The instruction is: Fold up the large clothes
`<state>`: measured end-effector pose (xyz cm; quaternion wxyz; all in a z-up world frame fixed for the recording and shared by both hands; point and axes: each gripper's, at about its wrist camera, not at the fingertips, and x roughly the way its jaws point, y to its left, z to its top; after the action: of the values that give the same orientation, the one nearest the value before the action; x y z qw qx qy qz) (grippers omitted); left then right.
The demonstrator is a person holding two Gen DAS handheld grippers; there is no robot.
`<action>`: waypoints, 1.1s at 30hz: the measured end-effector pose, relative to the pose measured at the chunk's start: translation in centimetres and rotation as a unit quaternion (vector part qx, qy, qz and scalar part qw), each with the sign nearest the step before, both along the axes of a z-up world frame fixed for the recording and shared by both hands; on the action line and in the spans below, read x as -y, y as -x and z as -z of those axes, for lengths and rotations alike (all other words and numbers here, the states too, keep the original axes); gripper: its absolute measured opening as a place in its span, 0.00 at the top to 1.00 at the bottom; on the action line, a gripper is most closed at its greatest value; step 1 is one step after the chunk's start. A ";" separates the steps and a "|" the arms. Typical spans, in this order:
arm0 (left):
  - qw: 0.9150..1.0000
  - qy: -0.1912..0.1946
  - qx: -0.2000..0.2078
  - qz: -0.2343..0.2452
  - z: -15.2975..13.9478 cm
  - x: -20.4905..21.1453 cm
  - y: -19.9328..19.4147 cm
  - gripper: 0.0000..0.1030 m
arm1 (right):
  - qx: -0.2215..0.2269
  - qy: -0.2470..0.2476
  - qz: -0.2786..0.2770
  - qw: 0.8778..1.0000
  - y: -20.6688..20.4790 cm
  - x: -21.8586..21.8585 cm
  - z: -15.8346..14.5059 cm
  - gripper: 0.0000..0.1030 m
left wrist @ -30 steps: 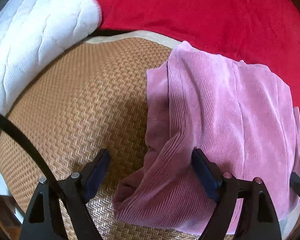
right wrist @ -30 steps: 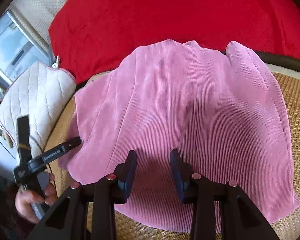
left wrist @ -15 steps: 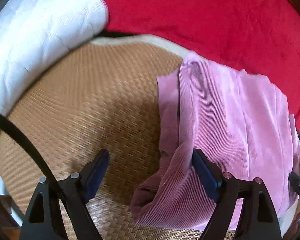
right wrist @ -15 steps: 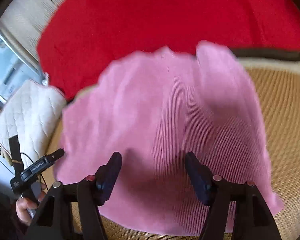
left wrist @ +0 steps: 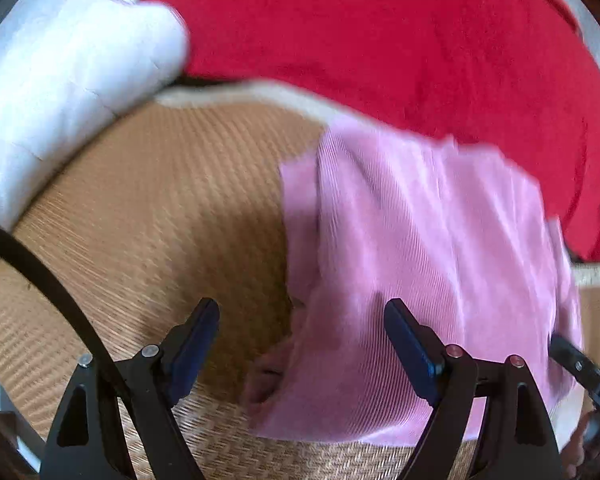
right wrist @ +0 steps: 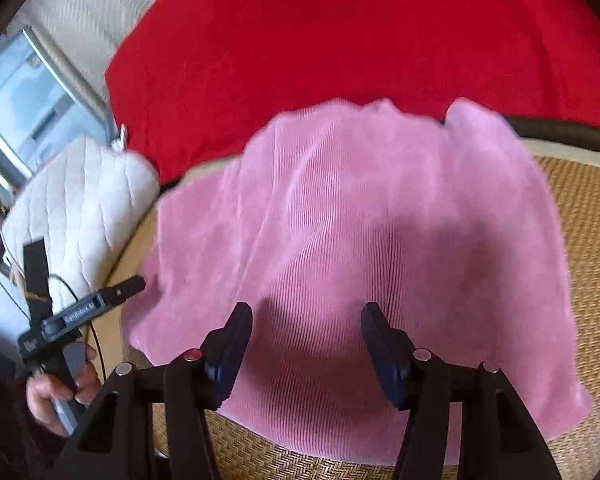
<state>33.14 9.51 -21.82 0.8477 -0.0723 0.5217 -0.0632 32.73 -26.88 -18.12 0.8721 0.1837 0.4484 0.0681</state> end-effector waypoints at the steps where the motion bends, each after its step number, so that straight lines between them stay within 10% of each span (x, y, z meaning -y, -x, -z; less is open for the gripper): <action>1: 1.000 0.000 -0.013 0.003 0.6 0.3 -0.2 0.17 | -0.006 0.019 -0.004 1.000 -0.2 -0.5 0.5 0.42; 13: 0.998 0.049 0.042 -0.015 -2.3 -1.6 2.2 0.17 | 0.038 -0.020 -0.003 0.999 0.7 0.8 -1.8 0.45; 18: 0.994 0.089 0.051 -0.022 -2.4 -1.2 6.6 0.17 | 0.042 -0.005 -0.009 0.999 0.4 -0.2 -2.1 0.67; 33: 0.977 0.188 0.025 -0.097 1.2 -0.3 7.5 0.18 | 0.008 0.001 -0.026 1.000 0.0 -1.2 -0.3 0.67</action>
<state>25.62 9.84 -22.98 0.8338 -0.2793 0.4695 -0.0794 32.75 -25.70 -17.79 0.8737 0.1703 0.4463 0.0918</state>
